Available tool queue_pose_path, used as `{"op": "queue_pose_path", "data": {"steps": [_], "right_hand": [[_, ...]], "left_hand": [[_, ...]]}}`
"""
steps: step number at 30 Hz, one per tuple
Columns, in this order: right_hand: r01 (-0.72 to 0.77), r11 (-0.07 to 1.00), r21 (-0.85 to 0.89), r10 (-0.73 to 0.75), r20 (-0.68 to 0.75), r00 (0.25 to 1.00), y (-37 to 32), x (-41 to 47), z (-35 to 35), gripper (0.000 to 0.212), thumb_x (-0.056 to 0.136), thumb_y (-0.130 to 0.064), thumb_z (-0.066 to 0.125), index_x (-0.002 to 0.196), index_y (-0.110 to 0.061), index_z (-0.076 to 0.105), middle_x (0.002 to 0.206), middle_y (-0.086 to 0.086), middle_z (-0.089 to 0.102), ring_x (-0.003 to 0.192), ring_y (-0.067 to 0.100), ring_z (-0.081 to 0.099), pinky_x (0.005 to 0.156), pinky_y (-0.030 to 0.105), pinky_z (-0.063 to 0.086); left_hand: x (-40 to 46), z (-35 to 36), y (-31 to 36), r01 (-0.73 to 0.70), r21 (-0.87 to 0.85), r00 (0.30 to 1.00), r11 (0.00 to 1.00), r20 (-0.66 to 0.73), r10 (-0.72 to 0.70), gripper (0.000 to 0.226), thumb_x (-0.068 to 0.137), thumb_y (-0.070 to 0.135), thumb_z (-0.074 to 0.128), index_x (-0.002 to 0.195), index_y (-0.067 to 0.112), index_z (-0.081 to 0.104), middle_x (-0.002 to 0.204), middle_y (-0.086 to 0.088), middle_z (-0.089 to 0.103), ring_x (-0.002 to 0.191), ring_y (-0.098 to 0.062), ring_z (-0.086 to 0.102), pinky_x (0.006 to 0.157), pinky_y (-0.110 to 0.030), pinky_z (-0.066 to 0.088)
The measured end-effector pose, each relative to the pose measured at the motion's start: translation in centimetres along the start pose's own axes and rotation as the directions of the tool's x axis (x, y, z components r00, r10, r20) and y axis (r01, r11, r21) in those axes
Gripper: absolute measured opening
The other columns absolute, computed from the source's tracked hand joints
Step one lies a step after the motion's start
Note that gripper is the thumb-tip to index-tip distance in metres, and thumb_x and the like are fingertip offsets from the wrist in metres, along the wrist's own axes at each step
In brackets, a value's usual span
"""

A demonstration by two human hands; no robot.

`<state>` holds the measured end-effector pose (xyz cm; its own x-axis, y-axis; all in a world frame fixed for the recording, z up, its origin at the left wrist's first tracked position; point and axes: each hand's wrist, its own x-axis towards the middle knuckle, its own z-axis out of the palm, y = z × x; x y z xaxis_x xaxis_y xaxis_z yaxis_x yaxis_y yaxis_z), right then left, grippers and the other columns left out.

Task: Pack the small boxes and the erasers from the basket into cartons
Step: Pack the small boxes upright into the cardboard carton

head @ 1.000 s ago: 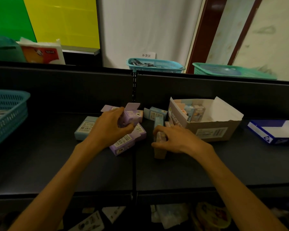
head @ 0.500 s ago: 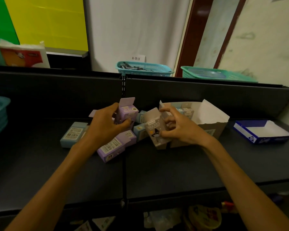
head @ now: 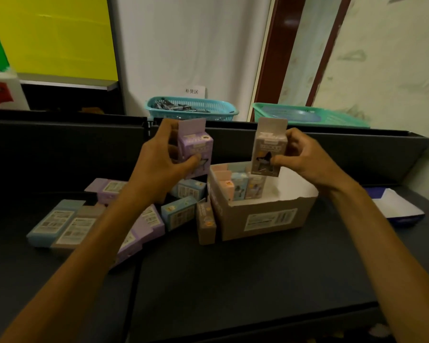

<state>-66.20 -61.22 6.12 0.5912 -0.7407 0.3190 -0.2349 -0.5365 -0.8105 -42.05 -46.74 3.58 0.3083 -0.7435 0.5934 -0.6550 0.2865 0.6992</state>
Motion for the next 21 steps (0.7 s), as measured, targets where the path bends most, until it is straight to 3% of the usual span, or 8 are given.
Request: {"op": "queue_pose_path", "data": {"steps": [6,9,14,21], "right_hand": [[0.009,0.999,-0.042,-0.006,0.073,0.997,3.9,3.6,-5.4,0.064,0.08,-0.007,0.07,0.132,-0.029,0.04,0.113,-0.007,0.057,0.104,0.009,0.057,0.077,0.023,0.048],[0.038,0.999,-0.036,-0.034,0.097,0.995,5.8,5.2,-6.8,0.059,0.083,-0.014,0.07,0.132,-0.03,0.041,0.115,-0.005,0.057,0.103,0.007,0.056,0.074,0.021,0.049],[0.031,0.992,0.126,-0.044,0.104,0.994,8.6,6.9,-8.2,0.05,0.085,-0.014,0.068,0.128,-0.025,0.046,0.116,-0.001,0.061,0.103,0.012,0.062,0.072,0.022,0.056],[-0.061,0.947,0.316,0.017,0.14,0.99,11.9,8.1,-10.9,0.048,0.084,-0.008,0.066,0.126,-0.02,0.046,0.117,0.007,0.063,0.103,0.018,0.065,0.073,0.026,0.057]], "left_hand": [[4.5,5.8,2.5,-0.038,-0.056,0.997,0.998,0.069,0.042,0.072,0.077,0.009,0.072,0.133,0.033,0.035,0.11,0.014,0.054,0.091,-0.001,0.065,0.067,-0.015,0.054],[6.5,8.8,3.0,-0.034,-0.005,0.993,0.999,0.115,0.034,0.065,0.077,0.012,0.072,0.13,0.03,0.04,0.117,0.007,0.055,0.094,-0.004,0.064,0.07,-0.022,0.057],[9.0,13.3,3.7,0.02,0.088,0.992,0.996,0.126,-0.031,0.047,0.073,0.02,0.075,0.112,0.023,0.049,0.093,0.015,0.06,0.082,0.008,0.062,0.064,-0.011,0.052],[11.5,16.6,2.5,0.179,0.143,0.964,0.973,0.172,-0.202,0.047,0.07,0.014,0.079,0.105,0.018,0.047,0.099,0.002,0.062,0.081,-0.007,0.065,0.059,-0.018,0.055]]}}
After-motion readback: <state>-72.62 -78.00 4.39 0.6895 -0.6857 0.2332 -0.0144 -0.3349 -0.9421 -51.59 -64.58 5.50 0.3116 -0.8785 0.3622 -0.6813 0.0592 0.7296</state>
